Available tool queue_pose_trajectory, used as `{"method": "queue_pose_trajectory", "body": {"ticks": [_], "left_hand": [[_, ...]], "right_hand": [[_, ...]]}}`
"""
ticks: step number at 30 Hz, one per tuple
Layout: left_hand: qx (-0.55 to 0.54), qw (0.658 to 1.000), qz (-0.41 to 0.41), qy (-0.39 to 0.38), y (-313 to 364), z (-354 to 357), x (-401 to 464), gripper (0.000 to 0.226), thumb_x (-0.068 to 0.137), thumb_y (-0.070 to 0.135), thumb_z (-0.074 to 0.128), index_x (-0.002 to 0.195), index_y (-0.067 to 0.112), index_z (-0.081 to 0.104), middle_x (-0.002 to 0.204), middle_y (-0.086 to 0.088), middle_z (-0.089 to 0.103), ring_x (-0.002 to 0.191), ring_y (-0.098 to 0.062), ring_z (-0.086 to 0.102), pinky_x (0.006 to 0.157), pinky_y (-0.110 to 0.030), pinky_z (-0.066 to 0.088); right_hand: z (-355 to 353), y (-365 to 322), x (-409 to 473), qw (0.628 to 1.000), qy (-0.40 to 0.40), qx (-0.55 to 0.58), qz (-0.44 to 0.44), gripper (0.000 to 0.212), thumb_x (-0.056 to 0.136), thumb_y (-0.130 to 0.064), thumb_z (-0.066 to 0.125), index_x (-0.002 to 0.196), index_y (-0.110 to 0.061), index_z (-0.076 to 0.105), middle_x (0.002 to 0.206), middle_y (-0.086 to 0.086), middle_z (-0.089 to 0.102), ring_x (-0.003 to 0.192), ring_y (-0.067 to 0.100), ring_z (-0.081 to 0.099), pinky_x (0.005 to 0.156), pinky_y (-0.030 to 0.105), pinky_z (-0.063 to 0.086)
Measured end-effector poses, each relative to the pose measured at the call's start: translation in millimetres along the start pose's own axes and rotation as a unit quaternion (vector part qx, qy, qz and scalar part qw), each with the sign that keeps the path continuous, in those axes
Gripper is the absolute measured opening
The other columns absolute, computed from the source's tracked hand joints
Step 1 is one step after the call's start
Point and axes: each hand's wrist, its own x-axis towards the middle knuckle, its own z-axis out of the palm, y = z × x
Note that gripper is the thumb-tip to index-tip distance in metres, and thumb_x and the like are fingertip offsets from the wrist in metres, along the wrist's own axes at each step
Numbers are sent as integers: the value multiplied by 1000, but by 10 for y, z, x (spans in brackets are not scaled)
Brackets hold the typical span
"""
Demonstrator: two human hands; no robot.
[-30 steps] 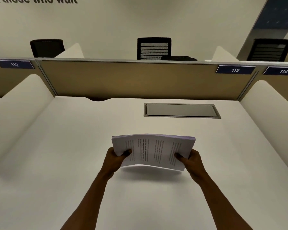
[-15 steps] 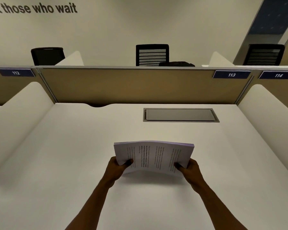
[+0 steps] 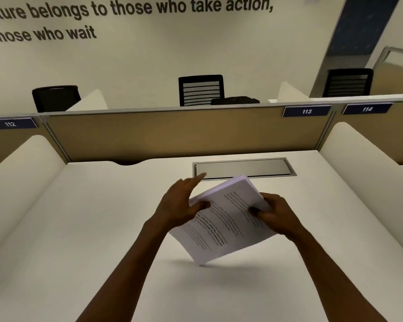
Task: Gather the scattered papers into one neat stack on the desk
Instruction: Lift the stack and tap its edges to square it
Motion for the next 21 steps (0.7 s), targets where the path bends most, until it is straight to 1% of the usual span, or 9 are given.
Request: {"method": "queue_pose_trajectory", "body": {"ticks": [3, 5, 6, 9, 11, 13, 15, 18, 21], "left_hand": [[-60, 994, -9, -91, -6, -43, 58, 45, 91, 40, 63, 135, 32, 58, 121, 1, 72, 101, -18, 67, 85, -36, 54], [-105, 991, -3, -82, 26, 24, 15, 23, 94, 34, 61, 112, 25, 71, 102, 2, 76, 84, -16, 68, 72, -32, 52], [-120, 990, 1, -74, 55, 97, -26, 20, 95, 33, 59, 106, 24, 73, 96, 3, 76, 80, -14, 68, 69, -30, 51], [-154, 986, 1, -60, 152, 322, -132, 22, 98, 33, 54, 103, 25, 74, 91, 5, 76, 77, -10, 69, 68, -27, 54], [-202, 978, -17, -48, 235, 377, -66, 18, 98, 31, 55, 101, 31, 72, 89, 7, 75, 77, -9, 70, 65, -22, 55], [-259, 965, -38, -26, 342, 349, 84, 15, 98, 31, 57, 95, 34, 72, 87, 8, 75, 75, -8, 71, 64, -22, 55], [-323, 944, -65, -12, 445, 331, 224, 17, 96, 36, 59, 97, 27, 72, 88, 2, 76, 77, -14, 73, 68, -31, 61], [-418, 901, -115, 9, 568, 395, 341, 26, 95, 40, 60, 102, 17, 71, 91, -9, 78, 81, -31, 75, 72, -46, 63], [-493, 857, -147, 27, 714, 470, 456, 28, 96, 36, 59, 104, 13, 71, 98, -14, 78, 86, -32, 75, 72, -43, 62]], "right_hand": [[-109, -155, 31, 999, -22, -32, -12, 29, 84, -11, 72, 112, -16, 73, 100, 2, 74, 91, 19, 68, 78, 35, 53], [-192, -194, -7, 999, -32, -35, -9, 30, 83, -11, 73, 113, -14, 72, 102, 4, 74, 93, 21, 67, 80, 37, 53], [-237, -188, -53, 999, -37, -34, -5, 29, 83, -12, 73, 112, -15, 73, 102, 4, 74, 93, 21, 68, 80, 36, 53], [-405, -105, -213, 999, -34, -18, 1, 17, 82, -21, 77, 99, -23, 75, 94, -1, 74, 89, 21, 68, 73, 37, 54], [-600, -63, -266, 1000, 8, 26, 5, 17, 81, -33, 78, 97, -27, 74, 93, -3, 75, 89, 19, 70, 72, 37, 56], [-810, -21, -256, 989, 93, 111, 7, 31, 80, -42, 75, 109, -32, 69, 101, -5, 76, 95, 15, 72, 73, 28, 57], [-916, 71, -259, 962, 160, 220, 12, 45, 82, -43, 67, 125, -32, 60, 109, -6, 75, 104, 17, 70, 79, 29, 57], [-790, 284, -331, 941, 146, 303, 22, 49, 91, -45, 57, 137, -31, 50, 115, 5, 72, 109, 27, 68, 92, 46, 53], [-626, 361, -430, 939, 110, 325, 32, 49, 90, -46, 58, 134, -27, 53, 121, 9, 70, 110, 32, 68, 93, 51, 53]]}}
